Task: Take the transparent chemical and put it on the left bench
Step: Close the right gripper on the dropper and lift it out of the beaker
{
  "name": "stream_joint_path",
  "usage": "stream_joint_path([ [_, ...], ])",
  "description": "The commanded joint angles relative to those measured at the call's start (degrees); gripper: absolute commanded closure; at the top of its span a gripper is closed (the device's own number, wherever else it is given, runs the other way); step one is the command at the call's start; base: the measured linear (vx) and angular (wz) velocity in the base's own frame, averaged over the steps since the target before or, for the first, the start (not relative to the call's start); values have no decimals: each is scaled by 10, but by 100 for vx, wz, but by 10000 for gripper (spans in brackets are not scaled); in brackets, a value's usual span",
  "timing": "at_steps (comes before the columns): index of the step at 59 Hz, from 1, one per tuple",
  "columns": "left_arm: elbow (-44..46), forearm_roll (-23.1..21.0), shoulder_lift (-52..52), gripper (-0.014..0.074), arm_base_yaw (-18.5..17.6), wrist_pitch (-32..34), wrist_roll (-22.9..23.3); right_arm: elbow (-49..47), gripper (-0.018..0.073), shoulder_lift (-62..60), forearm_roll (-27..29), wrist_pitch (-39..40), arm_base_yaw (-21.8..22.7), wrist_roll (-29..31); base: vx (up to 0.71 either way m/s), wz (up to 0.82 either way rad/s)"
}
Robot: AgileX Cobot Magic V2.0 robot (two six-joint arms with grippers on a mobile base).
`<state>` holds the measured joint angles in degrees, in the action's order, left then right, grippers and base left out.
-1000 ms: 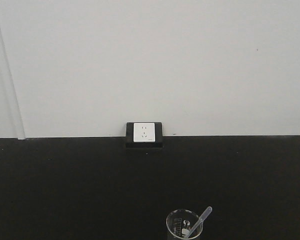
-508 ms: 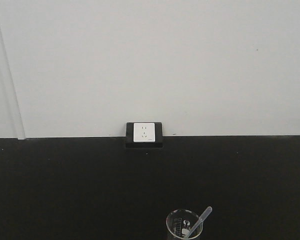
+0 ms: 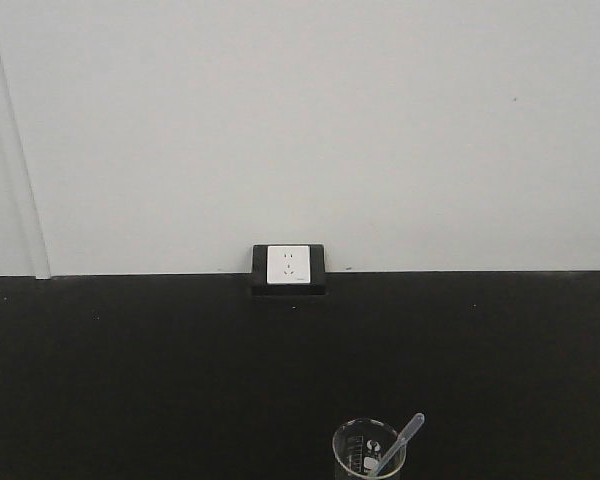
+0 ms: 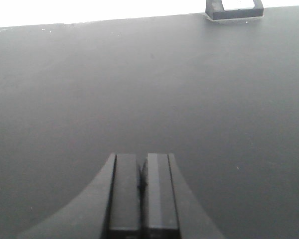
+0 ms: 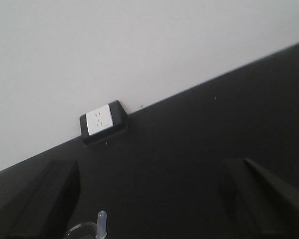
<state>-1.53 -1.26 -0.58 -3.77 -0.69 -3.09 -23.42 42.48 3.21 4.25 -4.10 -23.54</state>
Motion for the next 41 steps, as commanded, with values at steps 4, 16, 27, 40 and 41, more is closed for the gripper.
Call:
stream_joint_path([
  [4, -9, 0, -11, 600, -1, 45, 4, -40, -15, 80, -6, 53, -13, -79, 0, 0],
  [16, -9, 0, -11, 600, -1, 45, 4, -124, 1, 224, -32, 95, -109, -82, 0, 0],
  [27, -9, 0, -11, 600, -1, 45, 4, -204, 1, 359, -32, 104, -158, -88, 0, 0],
  [40, -9, 0, -11, 600, -1, 45, 4, -241, 1, 457, -32, 109, -170, -98, 0, 0],
  [41, -9, 0, -11, 600, -1, 45, 4, -241, 1, 463, -32, 112, -170, -98, 0, 0],
])
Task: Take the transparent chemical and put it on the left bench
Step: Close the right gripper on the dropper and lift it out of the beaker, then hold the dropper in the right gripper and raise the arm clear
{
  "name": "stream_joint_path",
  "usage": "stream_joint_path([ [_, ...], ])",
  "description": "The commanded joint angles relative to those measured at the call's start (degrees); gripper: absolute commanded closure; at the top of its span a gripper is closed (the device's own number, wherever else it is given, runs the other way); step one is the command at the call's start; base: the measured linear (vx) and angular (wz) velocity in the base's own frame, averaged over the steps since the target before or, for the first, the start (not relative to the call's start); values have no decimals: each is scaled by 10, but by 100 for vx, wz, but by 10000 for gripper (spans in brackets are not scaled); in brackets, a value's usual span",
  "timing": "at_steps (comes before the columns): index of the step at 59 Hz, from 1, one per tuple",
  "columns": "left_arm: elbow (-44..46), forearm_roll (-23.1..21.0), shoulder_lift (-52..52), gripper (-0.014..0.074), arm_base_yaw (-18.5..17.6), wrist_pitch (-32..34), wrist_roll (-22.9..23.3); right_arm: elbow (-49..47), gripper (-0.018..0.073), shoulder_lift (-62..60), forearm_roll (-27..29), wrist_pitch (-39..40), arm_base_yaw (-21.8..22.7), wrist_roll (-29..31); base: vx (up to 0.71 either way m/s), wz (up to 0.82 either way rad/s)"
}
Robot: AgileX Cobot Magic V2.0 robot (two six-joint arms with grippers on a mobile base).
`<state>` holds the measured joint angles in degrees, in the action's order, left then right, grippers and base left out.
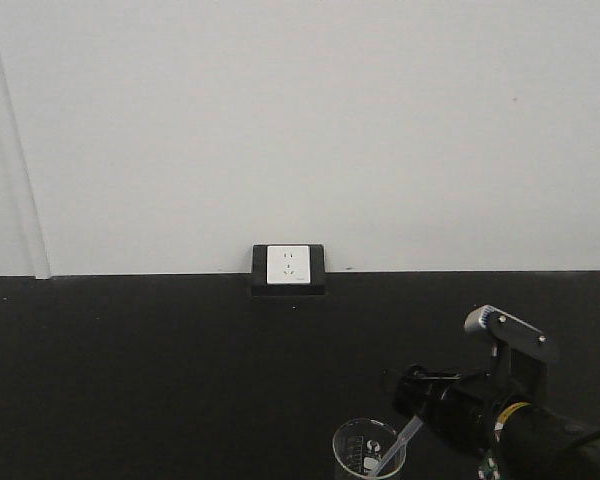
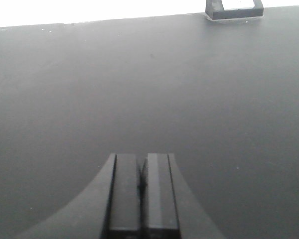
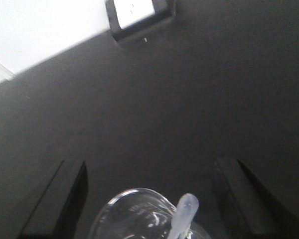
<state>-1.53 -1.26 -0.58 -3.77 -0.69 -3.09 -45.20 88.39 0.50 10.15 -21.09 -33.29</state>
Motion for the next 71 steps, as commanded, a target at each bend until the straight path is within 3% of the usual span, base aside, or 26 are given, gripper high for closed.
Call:
stream_joint_path([
  [1, -9, 0, -11, 600, -1, 45, 4, -23, 1, 8, -5, 55, 0, -1, 0, 0],
  [19, -9, 0, -11, 600, -1, 45, 4, -22, 55, 55, -5, 74, 0, -33, 0, 0],
  [26, -9, 0, -11, 600, -1, 45, 4, -22, 169, 56, -5, 73, 0, -42, 0, 0],
  [43, -9, 0, -11, 600, -1, 45, 4, -22, 574, 56, -5, 81, 0, -42, 0, 0],
  [57, -9, 0, -11, 600, -1, 45, 4, -22, 563, 36, -8, 114, 0, 9, 0, 0],
  [71, -9, 0, -11, 600, -1, 45, 4, -22, 562, -73, -8, 86, 0, 176, 0, 0],
])
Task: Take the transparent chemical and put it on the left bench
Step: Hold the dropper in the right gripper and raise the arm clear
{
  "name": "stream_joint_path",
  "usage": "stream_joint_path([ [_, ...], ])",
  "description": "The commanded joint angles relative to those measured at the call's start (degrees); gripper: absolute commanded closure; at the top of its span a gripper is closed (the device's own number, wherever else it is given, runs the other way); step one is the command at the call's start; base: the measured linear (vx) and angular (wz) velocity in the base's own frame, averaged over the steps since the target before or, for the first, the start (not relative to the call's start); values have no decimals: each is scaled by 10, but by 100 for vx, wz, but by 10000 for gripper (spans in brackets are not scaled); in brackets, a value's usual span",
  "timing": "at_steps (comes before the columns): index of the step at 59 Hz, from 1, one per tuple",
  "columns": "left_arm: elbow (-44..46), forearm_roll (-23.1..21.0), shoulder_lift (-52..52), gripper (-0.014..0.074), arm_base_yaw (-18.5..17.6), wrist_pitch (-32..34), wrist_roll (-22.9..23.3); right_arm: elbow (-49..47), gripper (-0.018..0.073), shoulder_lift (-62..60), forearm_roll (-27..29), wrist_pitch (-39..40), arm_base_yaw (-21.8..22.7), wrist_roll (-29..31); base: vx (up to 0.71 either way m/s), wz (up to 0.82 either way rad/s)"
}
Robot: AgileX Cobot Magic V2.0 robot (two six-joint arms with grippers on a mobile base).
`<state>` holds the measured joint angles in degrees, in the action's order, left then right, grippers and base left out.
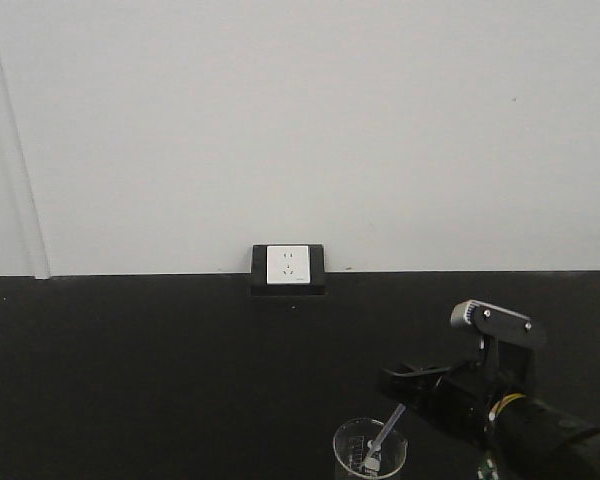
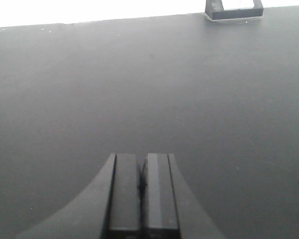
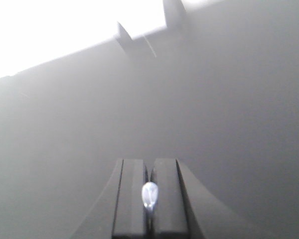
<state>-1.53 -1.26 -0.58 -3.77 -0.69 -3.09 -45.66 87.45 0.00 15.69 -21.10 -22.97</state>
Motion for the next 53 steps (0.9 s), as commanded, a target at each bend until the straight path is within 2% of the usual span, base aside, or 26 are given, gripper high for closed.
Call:
stream_joint_path([
  [1, -9, 0, -11, 600, -1, 45, 4, -18, 562, -73, -3, 26, 0, 85, 0, 0],
  [10, -9, 0, -11, 600, -1, 45, 4, -11, 562, -180, 0, -33, 0, 181, 0, 0],
  [23, -9, 0, -11, 600, -1, 45, 4, 56, 562, -353, 0, -85, 0, 230, 0, 0],
  [42, -9, 0, -11, 600, -1, 45, 4, 178, 562, -569, 0, -180, 0, 230, 0, 0],
  [53, -9, 0, -11, 600, -1, 45, 4, 218, 562, -625, -6, -192, 0, 248, 0, 0],
])
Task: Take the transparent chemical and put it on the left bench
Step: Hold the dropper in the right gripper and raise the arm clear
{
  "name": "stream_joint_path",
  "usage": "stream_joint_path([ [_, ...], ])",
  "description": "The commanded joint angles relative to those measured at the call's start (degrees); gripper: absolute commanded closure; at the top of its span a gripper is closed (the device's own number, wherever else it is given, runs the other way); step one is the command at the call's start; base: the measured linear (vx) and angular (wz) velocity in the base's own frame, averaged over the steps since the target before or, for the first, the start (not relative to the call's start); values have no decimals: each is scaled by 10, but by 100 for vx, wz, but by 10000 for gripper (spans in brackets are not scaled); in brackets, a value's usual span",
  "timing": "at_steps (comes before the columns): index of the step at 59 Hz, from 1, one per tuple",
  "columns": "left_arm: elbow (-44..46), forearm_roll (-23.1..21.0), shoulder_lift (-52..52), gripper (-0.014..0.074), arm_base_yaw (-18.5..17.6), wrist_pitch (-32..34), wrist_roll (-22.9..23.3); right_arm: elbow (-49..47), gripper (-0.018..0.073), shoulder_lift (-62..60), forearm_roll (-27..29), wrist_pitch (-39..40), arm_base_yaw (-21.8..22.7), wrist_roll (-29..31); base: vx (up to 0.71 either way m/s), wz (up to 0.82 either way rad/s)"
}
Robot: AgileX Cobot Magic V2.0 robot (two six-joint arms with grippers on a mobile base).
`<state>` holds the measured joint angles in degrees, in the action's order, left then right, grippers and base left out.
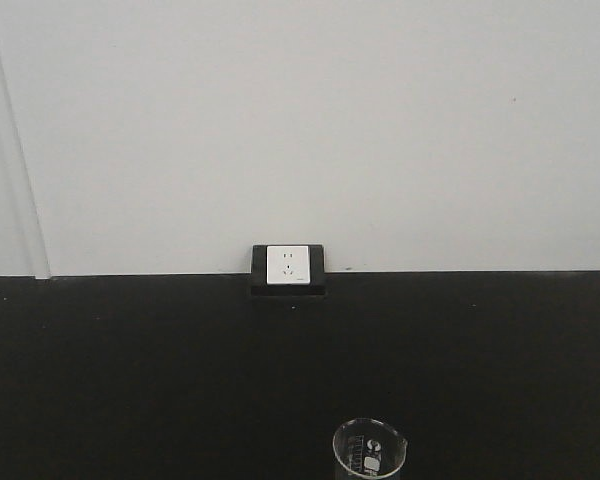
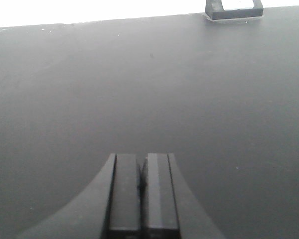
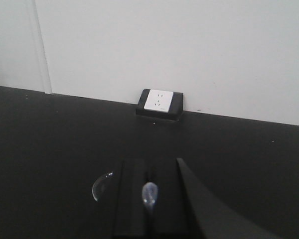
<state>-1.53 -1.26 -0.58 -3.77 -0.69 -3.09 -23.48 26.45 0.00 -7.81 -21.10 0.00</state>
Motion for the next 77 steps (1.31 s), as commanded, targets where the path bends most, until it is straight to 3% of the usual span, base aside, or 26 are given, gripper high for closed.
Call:
stream_joint_path([
  [1, -9, 0, -11, 600, -1, 45, 4, -3, 562, -17, -6, 44, 0, 22, 0, 0],
  [77, -9, 0, -11, 600, -1, 45, 4, -3, 562, -26, 0, 25, 0, 27, -3, 0],
])
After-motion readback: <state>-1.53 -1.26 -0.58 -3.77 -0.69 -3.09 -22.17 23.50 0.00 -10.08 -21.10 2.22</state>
